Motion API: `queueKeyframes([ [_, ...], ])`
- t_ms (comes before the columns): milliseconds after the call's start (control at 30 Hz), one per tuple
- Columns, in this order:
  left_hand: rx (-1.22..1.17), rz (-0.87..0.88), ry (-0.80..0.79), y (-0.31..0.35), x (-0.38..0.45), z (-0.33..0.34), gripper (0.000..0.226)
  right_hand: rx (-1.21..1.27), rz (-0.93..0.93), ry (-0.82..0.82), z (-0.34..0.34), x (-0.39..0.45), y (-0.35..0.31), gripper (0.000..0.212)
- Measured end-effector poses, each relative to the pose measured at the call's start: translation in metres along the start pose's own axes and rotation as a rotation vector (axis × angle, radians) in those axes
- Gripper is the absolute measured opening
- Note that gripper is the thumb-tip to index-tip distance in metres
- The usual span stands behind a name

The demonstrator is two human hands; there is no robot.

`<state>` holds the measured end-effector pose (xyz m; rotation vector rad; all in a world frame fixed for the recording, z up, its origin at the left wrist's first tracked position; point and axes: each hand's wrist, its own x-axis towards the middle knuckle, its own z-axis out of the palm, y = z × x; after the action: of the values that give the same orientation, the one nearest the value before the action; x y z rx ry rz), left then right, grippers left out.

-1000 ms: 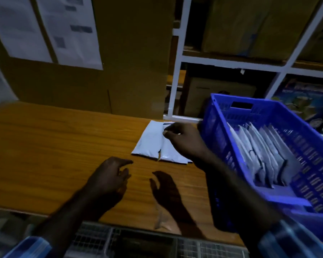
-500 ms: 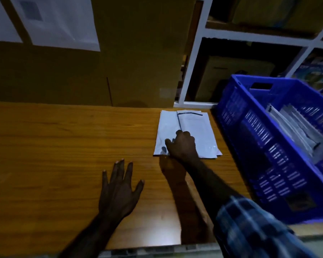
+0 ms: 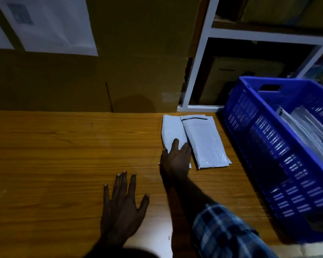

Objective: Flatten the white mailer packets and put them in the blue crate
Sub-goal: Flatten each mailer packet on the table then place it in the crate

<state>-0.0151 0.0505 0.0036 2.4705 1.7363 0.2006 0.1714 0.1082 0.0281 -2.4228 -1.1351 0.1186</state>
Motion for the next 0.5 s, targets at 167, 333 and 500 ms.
queueKeyframes([
  [167,-0.007,0.003,0.007,-0.002,0.001,0.003,0.078,0.129,-0.066,-0.011,-0.019,0.017,0.005,0.035],
  [333,-0.077,-0.015,0.029,0.0,0.0,-0.001,0.087,0.483,-0.06,-0.122,-0.057,0.026,0.007,0.042],
  [500,-0.31,-0.066,0.091,0.001,0.0,-0.013,0.087,0.63,-0.323,-0.302,-0.104,-0.01,0.028,0.024],
])
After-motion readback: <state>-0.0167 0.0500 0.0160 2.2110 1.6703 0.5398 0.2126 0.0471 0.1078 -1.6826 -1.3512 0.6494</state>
